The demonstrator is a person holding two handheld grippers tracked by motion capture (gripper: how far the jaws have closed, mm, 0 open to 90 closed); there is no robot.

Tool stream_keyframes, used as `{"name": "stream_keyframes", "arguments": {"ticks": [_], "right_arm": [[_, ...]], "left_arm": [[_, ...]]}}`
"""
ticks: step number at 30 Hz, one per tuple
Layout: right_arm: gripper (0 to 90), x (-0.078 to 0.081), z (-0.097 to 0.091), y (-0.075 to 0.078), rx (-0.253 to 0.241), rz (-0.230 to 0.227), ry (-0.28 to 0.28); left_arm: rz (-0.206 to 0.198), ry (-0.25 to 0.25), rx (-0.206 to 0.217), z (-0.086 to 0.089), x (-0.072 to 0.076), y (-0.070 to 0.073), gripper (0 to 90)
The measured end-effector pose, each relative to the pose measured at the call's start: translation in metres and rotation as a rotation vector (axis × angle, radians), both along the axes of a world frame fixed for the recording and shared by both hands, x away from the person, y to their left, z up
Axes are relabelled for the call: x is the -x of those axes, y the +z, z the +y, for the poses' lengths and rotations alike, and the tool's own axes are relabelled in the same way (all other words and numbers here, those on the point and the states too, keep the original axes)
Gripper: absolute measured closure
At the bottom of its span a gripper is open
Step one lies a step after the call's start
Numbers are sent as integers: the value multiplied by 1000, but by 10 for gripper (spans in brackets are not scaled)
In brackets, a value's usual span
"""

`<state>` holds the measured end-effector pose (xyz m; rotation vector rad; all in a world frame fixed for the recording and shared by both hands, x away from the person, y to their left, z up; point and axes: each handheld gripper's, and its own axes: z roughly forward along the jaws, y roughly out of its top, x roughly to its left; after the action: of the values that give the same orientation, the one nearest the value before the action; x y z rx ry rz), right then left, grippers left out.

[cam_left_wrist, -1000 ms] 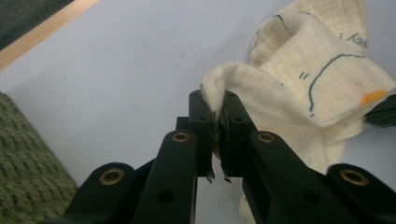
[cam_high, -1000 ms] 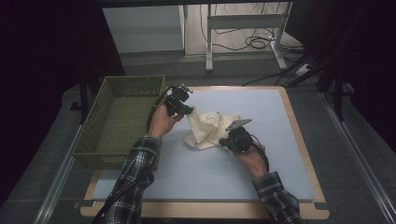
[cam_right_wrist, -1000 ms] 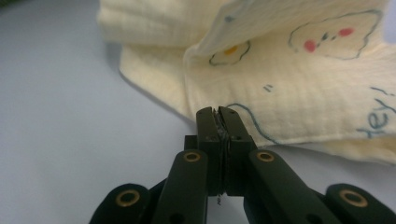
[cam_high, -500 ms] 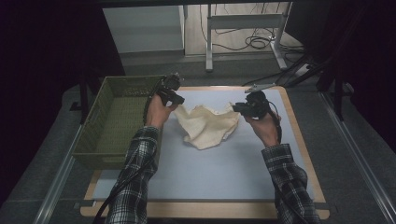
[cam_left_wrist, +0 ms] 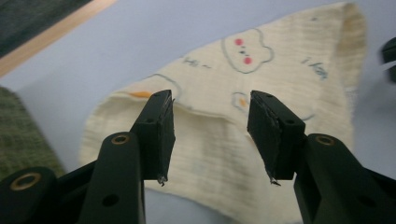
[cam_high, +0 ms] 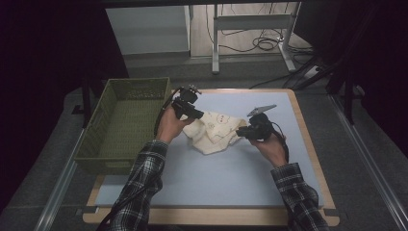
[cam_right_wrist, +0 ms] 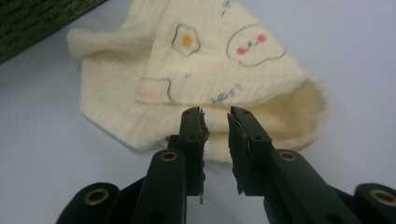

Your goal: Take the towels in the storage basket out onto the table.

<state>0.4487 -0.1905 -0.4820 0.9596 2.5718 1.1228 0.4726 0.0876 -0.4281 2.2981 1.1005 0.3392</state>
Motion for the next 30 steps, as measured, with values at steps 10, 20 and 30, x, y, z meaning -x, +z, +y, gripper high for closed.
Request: {"name": "stream_keyframes", "arguments": {"ticks": [10, 20, 30], "right_arm": [[601, -1, 10, -39, 52, -17, 50], [888, 3, 11, -40, 63, -35, -11], [888, 27, -28, -14, 59, -26, -40]], "left_arm": [[1, -74, 67, -21, 24, -15, 457], [20, -130, 98, -30, 48, -35, 439], [26, -160, 113, -30, 68, -54, 435]]}}
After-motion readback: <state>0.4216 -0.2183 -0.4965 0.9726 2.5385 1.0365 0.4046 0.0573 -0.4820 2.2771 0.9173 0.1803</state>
